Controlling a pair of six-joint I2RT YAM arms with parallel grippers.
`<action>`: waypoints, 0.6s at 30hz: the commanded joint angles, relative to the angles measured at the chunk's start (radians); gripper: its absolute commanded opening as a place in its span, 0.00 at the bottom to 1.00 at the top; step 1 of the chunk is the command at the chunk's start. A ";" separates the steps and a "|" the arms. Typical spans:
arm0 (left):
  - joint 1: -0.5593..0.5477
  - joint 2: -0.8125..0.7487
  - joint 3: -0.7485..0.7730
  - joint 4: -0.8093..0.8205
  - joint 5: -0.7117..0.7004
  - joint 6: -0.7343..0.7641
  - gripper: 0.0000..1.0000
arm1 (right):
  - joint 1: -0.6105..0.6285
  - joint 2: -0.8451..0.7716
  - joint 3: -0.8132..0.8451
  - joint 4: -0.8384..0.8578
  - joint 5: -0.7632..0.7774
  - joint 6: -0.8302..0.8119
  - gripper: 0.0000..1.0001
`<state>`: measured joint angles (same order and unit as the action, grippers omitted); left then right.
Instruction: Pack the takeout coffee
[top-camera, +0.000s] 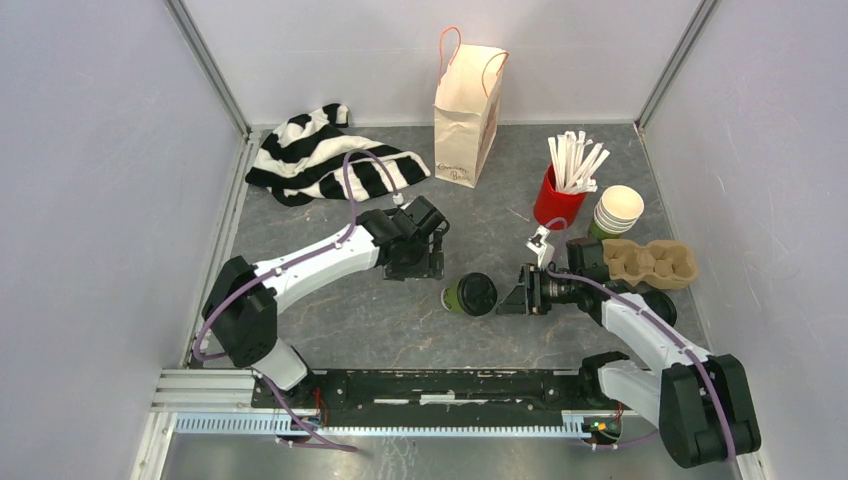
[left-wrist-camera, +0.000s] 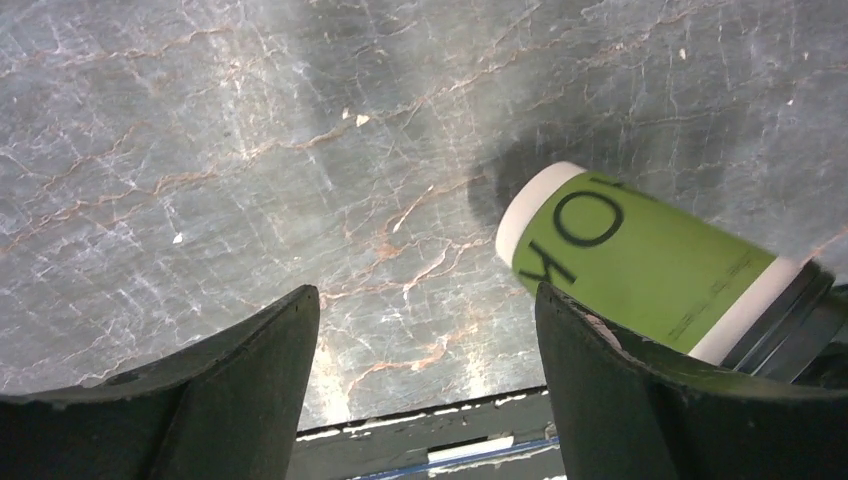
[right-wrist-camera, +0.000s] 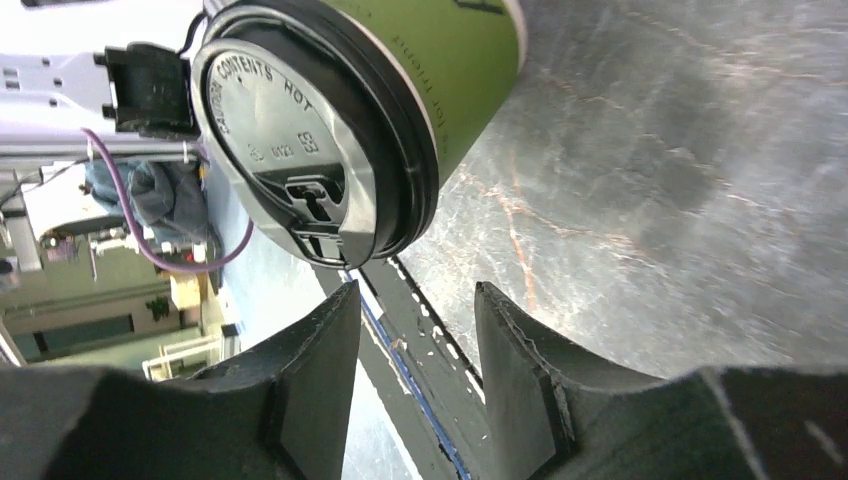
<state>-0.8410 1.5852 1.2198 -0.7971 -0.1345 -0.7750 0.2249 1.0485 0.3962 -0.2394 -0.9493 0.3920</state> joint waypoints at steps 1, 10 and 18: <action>0.001 -0.101 -0.025 -0.045 -0.014 0.025 0.85 | -0.056 -0.013 0.033 -0.019 0.027 0.000 0.51; 0.005 -0.233 -0.144 0.145 0.176 -0.074 0.92 | -0.053 0.061 0.119 0.035 0.017 0.018 0.56; 0.030 -0.183 -0.129 0.292 0.273 -0.084 0.97 | -0.048 0.100 0.246 -0.083 0.197 -0.105 0.77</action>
<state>-0.8257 1.3823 1.0683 -0.6094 0.0860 -0.8288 0.1726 1.1484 0.5350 -0.2508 -0.8913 0.3996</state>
